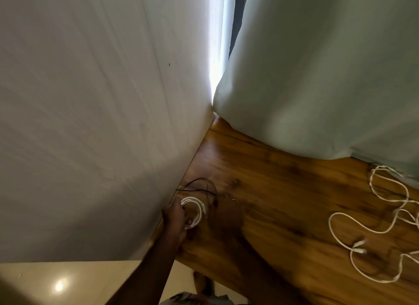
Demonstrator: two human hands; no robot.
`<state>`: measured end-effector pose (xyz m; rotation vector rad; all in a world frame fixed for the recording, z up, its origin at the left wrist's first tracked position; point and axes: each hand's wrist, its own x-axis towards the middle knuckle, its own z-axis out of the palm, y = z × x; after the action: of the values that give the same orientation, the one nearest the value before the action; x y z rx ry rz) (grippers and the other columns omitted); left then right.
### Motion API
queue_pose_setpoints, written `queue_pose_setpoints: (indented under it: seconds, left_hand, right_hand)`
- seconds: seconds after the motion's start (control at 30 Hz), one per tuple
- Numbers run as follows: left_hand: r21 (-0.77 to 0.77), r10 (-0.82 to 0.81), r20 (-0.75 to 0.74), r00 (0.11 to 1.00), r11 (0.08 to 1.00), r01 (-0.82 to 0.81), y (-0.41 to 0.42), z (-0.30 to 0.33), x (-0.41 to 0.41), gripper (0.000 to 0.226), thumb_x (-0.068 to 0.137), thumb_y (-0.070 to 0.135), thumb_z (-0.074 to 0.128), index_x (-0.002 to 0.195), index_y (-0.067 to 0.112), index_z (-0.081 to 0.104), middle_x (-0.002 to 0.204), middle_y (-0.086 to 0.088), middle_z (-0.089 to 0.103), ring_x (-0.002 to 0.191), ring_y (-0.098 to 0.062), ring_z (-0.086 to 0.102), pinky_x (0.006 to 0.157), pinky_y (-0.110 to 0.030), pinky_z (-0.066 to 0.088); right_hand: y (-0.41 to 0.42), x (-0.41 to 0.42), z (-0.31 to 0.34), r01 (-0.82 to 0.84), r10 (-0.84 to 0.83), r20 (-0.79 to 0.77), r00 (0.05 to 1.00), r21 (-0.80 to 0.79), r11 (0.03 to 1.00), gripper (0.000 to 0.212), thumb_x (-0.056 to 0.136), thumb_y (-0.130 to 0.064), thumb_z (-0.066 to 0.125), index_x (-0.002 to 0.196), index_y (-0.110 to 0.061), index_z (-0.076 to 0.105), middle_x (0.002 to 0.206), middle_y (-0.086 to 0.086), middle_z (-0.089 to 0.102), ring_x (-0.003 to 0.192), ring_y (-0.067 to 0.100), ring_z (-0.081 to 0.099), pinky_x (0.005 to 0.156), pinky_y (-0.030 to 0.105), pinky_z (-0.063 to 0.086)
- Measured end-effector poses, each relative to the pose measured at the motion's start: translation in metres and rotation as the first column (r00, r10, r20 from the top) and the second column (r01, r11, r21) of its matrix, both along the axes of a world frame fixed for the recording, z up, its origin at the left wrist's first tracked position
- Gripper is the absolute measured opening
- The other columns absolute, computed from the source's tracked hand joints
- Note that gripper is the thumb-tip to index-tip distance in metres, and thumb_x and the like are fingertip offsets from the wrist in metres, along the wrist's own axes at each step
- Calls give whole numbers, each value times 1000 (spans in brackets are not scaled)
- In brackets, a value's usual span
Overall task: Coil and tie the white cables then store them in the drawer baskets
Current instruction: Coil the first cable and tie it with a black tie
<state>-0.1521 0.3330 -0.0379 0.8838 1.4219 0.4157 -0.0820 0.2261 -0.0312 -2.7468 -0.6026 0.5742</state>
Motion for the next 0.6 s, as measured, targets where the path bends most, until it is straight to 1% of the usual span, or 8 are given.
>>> queue_pose_setpoints:
  seconds: [0.1, 0.17, 0.27, 0.33, 0.43, 0.5, 0.53, 0.6]
  left_hand:
    - [-13, -3, 20, 1000, 1000, 3, 4, 2, 0, 27, 91, 13, 52, 63, 11, 53, 44, 3, 42, 31, -11, 37, 42, -21, 32]
    - [-22, -10, 30, 1000, 1000, 11, 5, 3, 0, 25, 91, 15, 52, 67, 10, 56, 42, 4, 45, 32, -11, 38, 44, -22, 33]
    - [-9, -30, 48, 998, 1000, 30, 8, 3, -2, 26, 91, 16, 52, 65, 11, 55, 38, 6, 41, 33, -12, 36, 45, -23, 31]
    - [-6, -55, 49, 997, 998, 56, 9, 4, -3, 28, 90, 16, 53, 63, 11, 55, 40, 4, 42, 33, -12, 35, 45, -23, 31]
    - [-22, -152, 39, 988, 988, 153, 11, 7, -3, 21, 89, 20, 57, 71, 8, 62, 54, -5, 49, 44, -17, 40, 44, -23, 32]
    - [-24, -233, 56, 971, 972, 234, 9, 10, 0, 19, 88, 21, 59, 76, 7, 65, 59, -8, 53, 46, -19, 43, 45, -23, 33]
    - [-20, -271, 68, 960, 962, 273, 7, 12, 2, 18, 88, 20, 60, 77, 8, 66, 61, -9, 55, 48, -20, 46, 46, -24, 33]
    - [4, -358, 75, 931, 933, 359, 3, 18, 8, 17, 86, 20, 62, 74, 10, 69, 65, -10, 58, 56, -23, 52, 48, -24, 34]
  right_hand:
    - [1, 1, 1, 76, -75, 46, 996, -21, 997, 25, 100, -36, 46, 117, -21, 59, 121, 1, 60, 115, 26, 58, 102, 45, 40]
    - [5, 2, 1, 114, -111, 55, 992, -52, 992, 26, 99, -33, 47, 117, -20, 60, 123, 3, 61, 114, 27, 58, 99, 43, 44]
    - [12, 1, 1, 164, -165, -1, 986, -89, 982, 25, 96, -29, 54, 118, -19, 63, 123, 4, 62, 115, 27, 59, 94, 40, 50]
    - [13, 1, 2, 203, -205, -23, 978, -63, 977, 22, 96, -28, 56, 114, -19, 64, 119, 4, 64, 113, 26, 61, 91, 38, 52]
    - [8, 4, 0, 254, -254, -17, 967, 103, 962, 17, 97, -32, 55, 99, -20, 66, 100, 1, 68, 96, 21, 65, 78, 32, 51]
    - [2, 9, 2, 288, -280, -70, 958, 252, 924, 12, 95, -33, 61, 92, -23, 67, 90, -4, 67, 84, 15, 63, 69, 27, 43]
    - [-1, 13, 5, 309, -287, -115, 951, 314, 898, 11, 94, -32, 64, 92, -23, 70, 88, -6, 67, 81, 12, 62, 67, 26, 42]
    - [-7, 22, 11, 358, -294, -213, 932, 402, 843, 13, 93, -33, 67, 95, -22, 75, 90, -8, 70, 82, 12, 64, 67, 26, 44]
